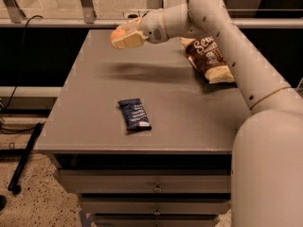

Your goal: Pick orange

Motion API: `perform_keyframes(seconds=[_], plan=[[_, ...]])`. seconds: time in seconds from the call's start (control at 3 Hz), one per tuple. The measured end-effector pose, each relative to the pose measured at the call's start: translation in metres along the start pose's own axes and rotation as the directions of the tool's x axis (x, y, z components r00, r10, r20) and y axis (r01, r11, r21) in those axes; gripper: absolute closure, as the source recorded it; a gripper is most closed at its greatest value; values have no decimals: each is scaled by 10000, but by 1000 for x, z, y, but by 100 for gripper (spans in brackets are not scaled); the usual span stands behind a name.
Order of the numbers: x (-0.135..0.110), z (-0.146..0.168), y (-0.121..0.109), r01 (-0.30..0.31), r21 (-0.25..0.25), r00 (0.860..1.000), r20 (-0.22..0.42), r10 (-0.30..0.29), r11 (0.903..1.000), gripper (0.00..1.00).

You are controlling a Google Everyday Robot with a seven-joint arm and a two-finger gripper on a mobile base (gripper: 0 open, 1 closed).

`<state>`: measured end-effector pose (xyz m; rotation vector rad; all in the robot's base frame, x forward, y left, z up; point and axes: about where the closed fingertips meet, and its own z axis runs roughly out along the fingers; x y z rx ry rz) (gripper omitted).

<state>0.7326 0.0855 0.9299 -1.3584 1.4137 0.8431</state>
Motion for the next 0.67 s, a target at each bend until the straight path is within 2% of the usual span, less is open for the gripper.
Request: perform_keyframes(seconds=[0.33, 0.67], plan=[[4, -38, 9, 82, -809, 9989, 466, -44, 9967, 100], [4, -36, 11, 83, -875, 9990, 435, -45, 9961, 100]])
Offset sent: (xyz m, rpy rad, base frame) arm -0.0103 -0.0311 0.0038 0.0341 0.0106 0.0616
